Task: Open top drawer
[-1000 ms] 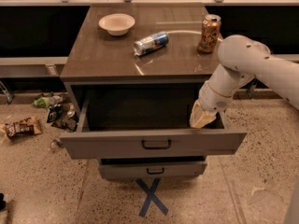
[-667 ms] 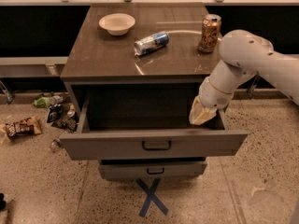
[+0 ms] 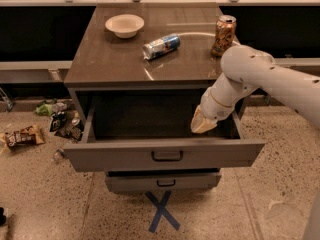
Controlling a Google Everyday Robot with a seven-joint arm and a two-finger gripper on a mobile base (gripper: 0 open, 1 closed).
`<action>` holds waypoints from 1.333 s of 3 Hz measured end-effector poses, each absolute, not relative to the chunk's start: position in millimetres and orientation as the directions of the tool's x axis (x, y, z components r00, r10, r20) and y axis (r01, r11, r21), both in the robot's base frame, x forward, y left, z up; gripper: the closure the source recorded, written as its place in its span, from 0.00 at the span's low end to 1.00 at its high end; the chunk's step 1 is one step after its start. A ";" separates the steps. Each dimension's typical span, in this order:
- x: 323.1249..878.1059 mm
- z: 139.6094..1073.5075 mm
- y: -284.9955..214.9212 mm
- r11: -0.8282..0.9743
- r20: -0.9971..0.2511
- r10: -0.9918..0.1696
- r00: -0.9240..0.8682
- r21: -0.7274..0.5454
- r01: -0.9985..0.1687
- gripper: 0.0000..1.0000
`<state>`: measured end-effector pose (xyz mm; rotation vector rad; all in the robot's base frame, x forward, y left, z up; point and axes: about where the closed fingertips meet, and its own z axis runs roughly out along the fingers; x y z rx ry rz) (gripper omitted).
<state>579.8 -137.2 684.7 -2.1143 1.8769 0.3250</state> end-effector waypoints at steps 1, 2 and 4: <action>587.4 652.6 -133.6 -0.083 -0.352 -0.930 0.110 -0.090 -0.992 1.00; 585.7 637.0 -132.4 -0.083 -0.346 -0.932 0.107 -0.084 -0.993 1.00; 545.6 627.7 -133.2 -0.108 -0.357 -0.930 0.086 0.043 -0.993 1.00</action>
Offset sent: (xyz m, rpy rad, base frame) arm 0.0052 0.0042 -0.0625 -0.0194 -0.0178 -0.0287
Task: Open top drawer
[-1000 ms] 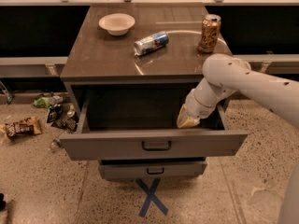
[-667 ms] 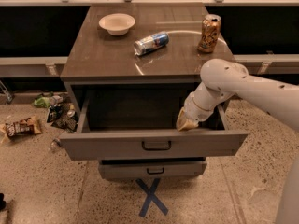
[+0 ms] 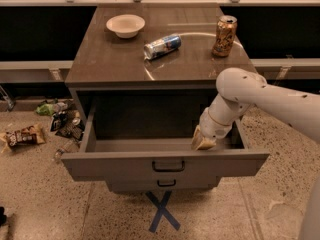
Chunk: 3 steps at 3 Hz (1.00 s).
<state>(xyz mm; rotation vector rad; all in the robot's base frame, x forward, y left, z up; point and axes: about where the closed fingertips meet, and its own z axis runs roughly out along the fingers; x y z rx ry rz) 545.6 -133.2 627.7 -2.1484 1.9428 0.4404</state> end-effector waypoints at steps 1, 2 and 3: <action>505.9 629.4 -130.2 -0.103 -0.374 -0.926 0.045 0.138 -0.985 1.00; 505.9 629.4 -130.2 -0.103 -0.374 -0.926 0.045 0.138 -0.985 1.00; 468.9 632.6 -130.5 -0.085 -0.382 -0.924 -0.009 0.228 -0.970 1.00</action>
Offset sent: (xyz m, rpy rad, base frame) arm -0.1200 0.0069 0.0084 0.0277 0.2945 -0.0345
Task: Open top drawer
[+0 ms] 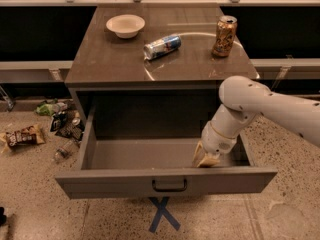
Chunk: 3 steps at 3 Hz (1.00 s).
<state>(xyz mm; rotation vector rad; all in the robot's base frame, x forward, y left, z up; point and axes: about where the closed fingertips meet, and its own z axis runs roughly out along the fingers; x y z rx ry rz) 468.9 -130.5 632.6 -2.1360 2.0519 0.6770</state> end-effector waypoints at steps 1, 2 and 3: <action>465.6 633.1 -130.5 -0.083 -0.383 -0.924 -0.014 0.236 -0.968 1.00; 473.3 649.2 -139.8 -0.026 -0.416 -0.908 -0.046 0.166 -0.986 1.00; 502.3 713.7 -195.4 0.210 -0.547 -0.822 -0.157 -0.034 -0.977 1.00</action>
Offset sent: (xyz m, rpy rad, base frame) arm 0.0387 -0.0566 0.0938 0.1715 -0.3423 -0.3269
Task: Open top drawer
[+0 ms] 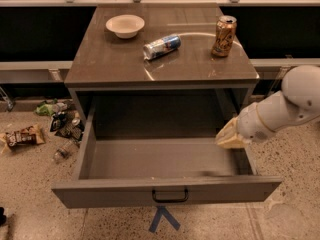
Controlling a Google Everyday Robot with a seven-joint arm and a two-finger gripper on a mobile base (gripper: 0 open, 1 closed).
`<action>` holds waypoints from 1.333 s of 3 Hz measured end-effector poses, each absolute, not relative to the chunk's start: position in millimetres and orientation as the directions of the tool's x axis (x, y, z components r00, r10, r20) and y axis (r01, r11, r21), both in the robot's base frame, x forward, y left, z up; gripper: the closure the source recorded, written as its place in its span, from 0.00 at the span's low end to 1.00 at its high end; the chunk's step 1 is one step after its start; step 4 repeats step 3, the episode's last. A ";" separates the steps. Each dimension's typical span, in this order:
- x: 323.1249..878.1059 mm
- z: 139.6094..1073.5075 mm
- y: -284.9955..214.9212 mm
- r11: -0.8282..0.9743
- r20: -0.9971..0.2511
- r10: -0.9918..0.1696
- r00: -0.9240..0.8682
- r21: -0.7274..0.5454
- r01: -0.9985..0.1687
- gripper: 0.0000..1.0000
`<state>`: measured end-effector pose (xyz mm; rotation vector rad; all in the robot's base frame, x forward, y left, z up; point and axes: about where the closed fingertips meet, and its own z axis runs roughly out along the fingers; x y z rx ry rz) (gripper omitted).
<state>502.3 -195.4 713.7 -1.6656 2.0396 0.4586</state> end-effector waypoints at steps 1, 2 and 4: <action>513.6 754.6 -235.7 0.333 -0.621 -0.759 -0.196 -0.113 -0.936 1.00; 517.8 799.6 -265.5 0.478 -0.728 -0.656 -0.200 -0.195 -0.856 1.00; 516.4 805.0 -274.0 0.519 -0.750 -0.625 -0.217 -0.191 -0.833 0.75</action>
Offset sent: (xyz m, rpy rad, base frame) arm 0.0208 -0.1356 0.1620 0.3695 -0.4793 -0.5304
